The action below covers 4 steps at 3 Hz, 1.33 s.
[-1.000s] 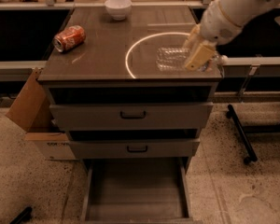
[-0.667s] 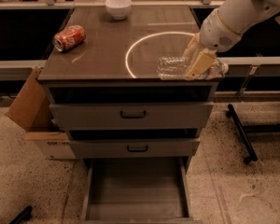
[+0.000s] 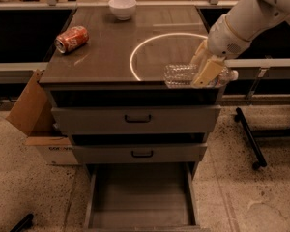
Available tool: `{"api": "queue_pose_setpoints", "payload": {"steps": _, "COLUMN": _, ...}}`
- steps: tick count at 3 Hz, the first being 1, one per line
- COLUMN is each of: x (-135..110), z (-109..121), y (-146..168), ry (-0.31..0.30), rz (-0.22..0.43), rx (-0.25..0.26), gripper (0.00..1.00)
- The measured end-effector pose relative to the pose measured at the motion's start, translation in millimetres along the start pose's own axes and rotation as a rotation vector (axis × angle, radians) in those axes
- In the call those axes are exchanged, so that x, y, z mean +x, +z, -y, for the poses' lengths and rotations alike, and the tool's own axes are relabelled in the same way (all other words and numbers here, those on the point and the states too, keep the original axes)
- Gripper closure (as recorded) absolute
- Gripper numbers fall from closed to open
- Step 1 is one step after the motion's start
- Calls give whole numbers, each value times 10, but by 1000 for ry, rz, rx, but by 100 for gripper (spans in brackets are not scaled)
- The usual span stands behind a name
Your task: Place water bottle into bottom drawer
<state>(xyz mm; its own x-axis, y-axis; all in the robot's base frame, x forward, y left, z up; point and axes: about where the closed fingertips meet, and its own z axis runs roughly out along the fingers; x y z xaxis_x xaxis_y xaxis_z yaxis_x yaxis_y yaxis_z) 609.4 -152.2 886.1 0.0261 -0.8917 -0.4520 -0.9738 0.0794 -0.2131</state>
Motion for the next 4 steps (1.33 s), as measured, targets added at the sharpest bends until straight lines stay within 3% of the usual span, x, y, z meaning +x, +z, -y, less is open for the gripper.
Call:
{"api": "queue_pose_setpoints", "payload": {"steps": 1, "x": 121, "z": -382, "y": -113, "ry": 63, "rz": -11, "rx": 83, "gripper": 100}}
{"api": "queue_pose_setpoints", "payload": {"steps": 2, "x": 292, "z": -733, "y": 16, "ry": 133, "rz": -23, "rx": 109, "gripper": 100}}
{"api": "queue_pose_setpoints", "payload": {"steps": 3, "x": 567, "z": -1093, "y": 468, "ry": 223, "rz": 10, "rx": 69, "gripper": 100}}
{"api": "queue_pose_setpoints", "payload": {"steps": 4, "x": 875, "z": -1421, "y": 1144, "ry": 317, "rz": 110, "rx": -66, "gripper": 100}}
